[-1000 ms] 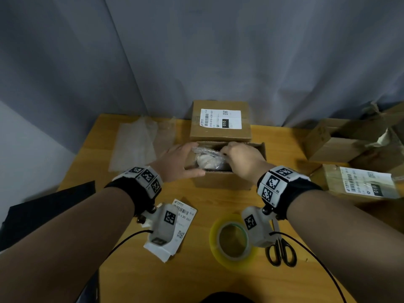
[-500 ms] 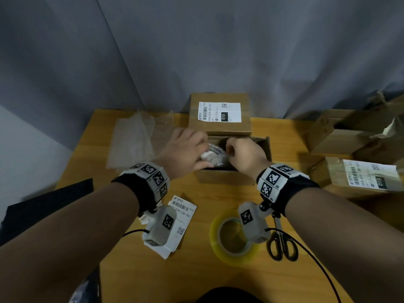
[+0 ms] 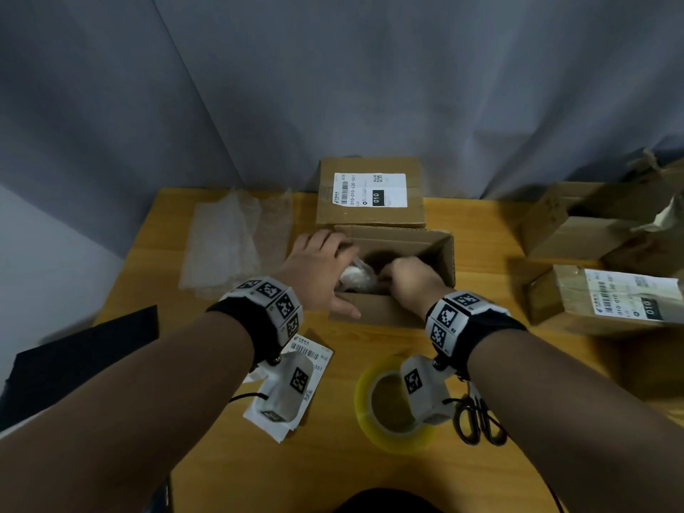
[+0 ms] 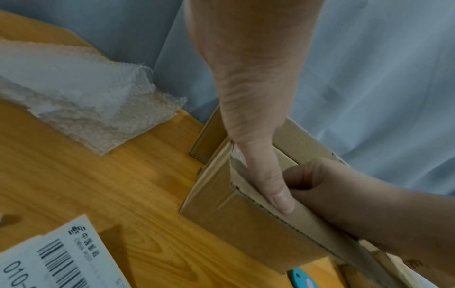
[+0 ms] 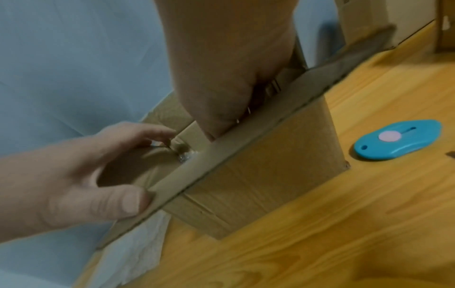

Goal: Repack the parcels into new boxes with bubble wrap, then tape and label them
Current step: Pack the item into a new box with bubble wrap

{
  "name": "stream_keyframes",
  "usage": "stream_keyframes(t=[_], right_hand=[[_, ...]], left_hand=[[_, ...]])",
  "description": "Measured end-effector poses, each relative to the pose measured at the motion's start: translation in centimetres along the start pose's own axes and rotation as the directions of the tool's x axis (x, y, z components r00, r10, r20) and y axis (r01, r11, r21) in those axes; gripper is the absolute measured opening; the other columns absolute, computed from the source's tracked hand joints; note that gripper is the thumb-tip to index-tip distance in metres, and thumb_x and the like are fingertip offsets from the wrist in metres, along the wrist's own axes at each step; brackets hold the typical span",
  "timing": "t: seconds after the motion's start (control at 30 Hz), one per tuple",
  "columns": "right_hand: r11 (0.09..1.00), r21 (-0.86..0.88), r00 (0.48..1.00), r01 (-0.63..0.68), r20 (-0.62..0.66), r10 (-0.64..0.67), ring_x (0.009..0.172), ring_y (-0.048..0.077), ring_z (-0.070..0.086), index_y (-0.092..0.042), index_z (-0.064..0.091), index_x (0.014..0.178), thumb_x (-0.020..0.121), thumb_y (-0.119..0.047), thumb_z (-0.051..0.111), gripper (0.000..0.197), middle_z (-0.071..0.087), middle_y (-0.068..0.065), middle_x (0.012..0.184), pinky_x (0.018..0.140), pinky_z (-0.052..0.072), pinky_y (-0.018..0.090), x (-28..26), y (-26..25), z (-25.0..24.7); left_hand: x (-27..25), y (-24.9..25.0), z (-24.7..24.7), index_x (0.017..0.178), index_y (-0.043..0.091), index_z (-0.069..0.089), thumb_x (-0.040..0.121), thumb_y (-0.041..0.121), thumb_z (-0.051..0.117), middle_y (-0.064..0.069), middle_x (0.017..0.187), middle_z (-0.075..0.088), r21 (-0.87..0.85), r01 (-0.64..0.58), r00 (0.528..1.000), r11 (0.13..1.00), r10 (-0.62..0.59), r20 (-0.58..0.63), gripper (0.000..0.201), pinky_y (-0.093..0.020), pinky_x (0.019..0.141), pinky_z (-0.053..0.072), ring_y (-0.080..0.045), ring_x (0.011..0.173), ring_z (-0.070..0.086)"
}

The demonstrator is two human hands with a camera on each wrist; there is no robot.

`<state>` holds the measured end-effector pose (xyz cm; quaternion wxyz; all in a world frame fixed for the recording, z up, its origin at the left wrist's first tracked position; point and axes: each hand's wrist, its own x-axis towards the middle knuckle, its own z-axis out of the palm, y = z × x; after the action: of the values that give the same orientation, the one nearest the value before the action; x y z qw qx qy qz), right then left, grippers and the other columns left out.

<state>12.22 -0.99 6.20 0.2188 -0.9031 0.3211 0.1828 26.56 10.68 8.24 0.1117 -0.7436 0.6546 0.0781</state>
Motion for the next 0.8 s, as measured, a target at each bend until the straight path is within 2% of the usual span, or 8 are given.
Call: stream_keyframes(t=[0.07, 0.17, 0.3, 0.33, 0.43, 0.57, 0.67, 0.8], right_hand=[[1.000, 0.019, 1.000, 0.002, -0.007, -0.002, 0.107, 0.027, 0.059, -0.023, 0.063, 0.120, 0.096, -0.017, 0.046, 0.031, 0.062, 0.007, 0.121, 0.092, 0.049, 0.039, 0.0, 0.2, 0.0], [0.997, 0.003, 0.978, 0.080, -0.196, -0.078, 0.114, 0.027, 0.054, -0.019, 0.062, 0.121, 0.096, -0.024, 0.043, 0.032, 0.060, 0.006, 0.124, 0.095, 0.046, 0.041, -0.8, 0.5, -1.1], [0.999, 0.054, 0.993, -0.003, 0.115, -0.003, 0.096, 0.025, 0.058, -0.011, 0.064, 0.106, 0.100, -0.050, 0.025, 0.055, 0.063, 0.008, 0.105, 0.088, 0.047, 0.037, -2.1, 0.1, -1.5], [0.996, 0.090, 0.992, -0.012, 0.123, 0.001, 0.094, 0.026, 0.059, -0.009, 0.064, 0.105, 0.101, -0.050, 0.025, 0.056, 0.063, 0.010, 0.102, 0.085, 0.047, 0.036, -2.3, 0.0, -1.4], [0.989, 0.098, 0.988, 0.109, -0.117, -0.097, 0.092, 0.027, 0.062, -0.012, 0.065, 0.100, 0.100, -0.032, 0.038, 0.033, 0.066, 0.008, 0.098, 0.077, 0.050, 0.034, -2.7, -0.7, -2.0], [0.961, 0.135, 0.914, 0.242, -0.365, -0.178, 0.089, 0.022, 0.062, -0.019, 0.067, 0.097, 0.096, -0.022, 0.046, 0.021, 0.068, 0.001, 0.098, 0.078, 0.053, 0.038, -3.2, -3.8, -3.7], [0.941, 0.131, 0.874, 0.312, -0.429, -0.230, 0.087, 0.022, 0.063, -0.018, 0.067, 0.103, 0.097, -0.023, 0.045, 0.023, 0.069, 0.002, 0.100, 0.076, 0.054, 0.037, -3.1, -6.7, -4.6], [0.912, 0.149, 0.857, 0.383, -0.426, -0.291, 0.088, 0.022, 0.064, -0.014, 0.068, 0.104, 0.096, -0.020, 0.046, 0.024, 0.068, 0.004, 0.104, 0.077, 0.053, 0.037, -1.8, -10.6, -4.5]], left_hand=[[0.1, -0.1, 0.1, 0.148, 0.026, 0.020, 0.064, 0.087, 0.044, -0.003, 0.154, 0.021, 0.020, -0.010, 0.999, 1.000, 0.009, 0.042, 0.106, -0.050, 0.112, 0.015, -0.028, 0.141, 0.012], [0.1, 0.0, 0.1, 0.148, 0.029, 0.020, 0.066, 0.086, 0.041, -0.001, 0.156, 0.017, 0.028, -0.020, 0.997, 0.999, 0.018, 0.073, 0.101, -0.053, 0.111, 0.014, -0.027, 0.142, 0.008], [-0.3, 0.2, -0.1, 0.144, 0.027, 0.034, 0.073, 0.080, 0.042, 0.000, 0.154, 0.023, -0.015, -0.002, 1.000, 1.000, 0.002, 0.027, 0.089, -0.049, 0.111, 0.011, -0.023, 0.142, 0.012], [-0.4, 0.3, -0.4, 0.142, 0.025, 0.037, 0.078, 0.076, 0.042, 0.000, 0.152, 0.027, -0.044, 0.011, 1.000, 0.999, -0.012, -0.012, 0.082, -0.046, 0.111, 0.013, -0.022, 0.141, 0.015], [-1.4, 0.1, -1.5, 0.139, 0.022, 0.040, 0.092, 0.056, 0.040, 0.000, 0.145, 0.035, -0.192, 0.081, 0.985, 0.978, -0.108, -0.133, 0.059, -0.042, 0.108, 0.021, -0.021, 0.135, 0.025], [-3.3, -3.0, -1.7, 0.129, 0.011, 0.050, 0.095, 0.042, 0.043, -0.013, 0.131, 0.046, -0.452, 0.141, 0.917, 0.881, -0.288, -0.275, 0.047, -0.044, 0.105, 0.031, -0.031, 0.124, 0.039], [-5.1, -6.7, -0.3, 0.129, 0.013, 0.052, 0.094, 0.034, 0.051, -0.013, 0.134, 0.042, -0.449, 0.350, 0.893, 0.822, -0.438, -0.104, 0.041, -0.042, 0.103, 0.031, -0.035, 0.123, 0.039], [-7.2, -11.1, 2.8, 0.129, 0.014, 0.050, 0.094, 0.037, 0.052, -0.015, 0.138, 0.036, -0.407, 0.517, 0.850, 0.753, -0.509, 0.137, 0.042, -0.040, 0.106, 0.032, -0.036, 0.123, 0.041]])
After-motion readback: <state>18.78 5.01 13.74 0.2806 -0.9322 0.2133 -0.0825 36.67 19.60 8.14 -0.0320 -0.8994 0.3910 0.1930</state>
